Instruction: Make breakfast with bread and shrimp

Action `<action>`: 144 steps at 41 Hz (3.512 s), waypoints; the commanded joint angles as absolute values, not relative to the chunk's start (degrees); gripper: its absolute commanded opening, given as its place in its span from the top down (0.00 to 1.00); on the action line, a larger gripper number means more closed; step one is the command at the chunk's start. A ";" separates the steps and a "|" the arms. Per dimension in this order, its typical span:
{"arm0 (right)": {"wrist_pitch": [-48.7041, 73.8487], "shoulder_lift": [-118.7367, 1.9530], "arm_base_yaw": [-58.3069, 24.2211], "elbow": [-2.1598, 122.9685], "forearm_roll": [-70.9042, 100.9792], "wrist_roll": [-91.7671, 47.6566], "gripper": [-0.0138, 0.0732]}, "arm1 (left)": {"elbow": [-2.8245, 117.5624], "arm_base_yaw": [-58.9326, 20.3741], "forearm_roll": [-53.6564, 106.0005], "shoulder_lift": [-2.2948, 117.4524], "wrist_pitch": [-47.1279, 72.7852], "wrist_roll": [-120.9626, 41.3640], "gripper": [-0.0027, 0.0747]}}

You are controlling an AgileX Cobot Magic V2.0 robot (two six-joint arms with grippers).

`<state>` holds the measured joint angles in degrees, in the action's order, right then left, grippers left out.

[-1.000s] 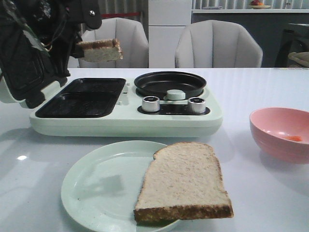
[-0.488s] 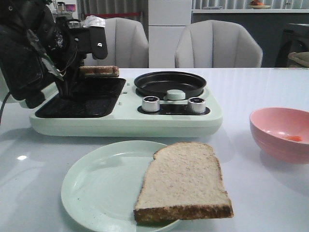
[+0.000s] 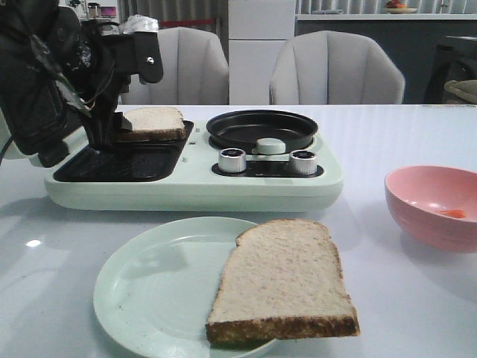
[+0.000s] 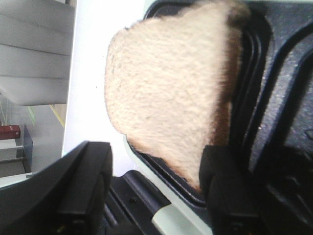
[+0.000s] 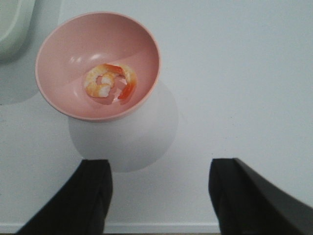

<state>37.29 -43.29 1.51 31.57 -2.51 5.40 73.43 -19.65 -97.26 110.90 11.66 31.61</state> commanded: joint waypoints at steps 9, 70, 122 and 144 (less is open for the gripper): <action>33.53 -43.28 1.53 33.53 -3.33 5.02 0.23 | 64.08 -21.05 -97.58 95.18 11.91 34.24 0.40; 32.82 -43.28 1.53 33.53 -2.63 5.02 0.23 | 33.06 -46.00 -7.55 17.94 41.57 14.84 0.40; 32.78 -90.02 -20.60 46.65 44.10 -15.06 0.30 | 32.92 -46.00 -7.47 17.53 36.25 14.84 0.40; 38.52 -96.83 -20.60 52.52 44.18 -15.12 0.46 | 32.92 -46.00 -7.47 17.53 36.35 14.84 0.40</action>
<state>37.46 -98.81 -20.49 51.02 42.72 -14.51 31.29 -45.56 -7.57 17.00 41.23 14.86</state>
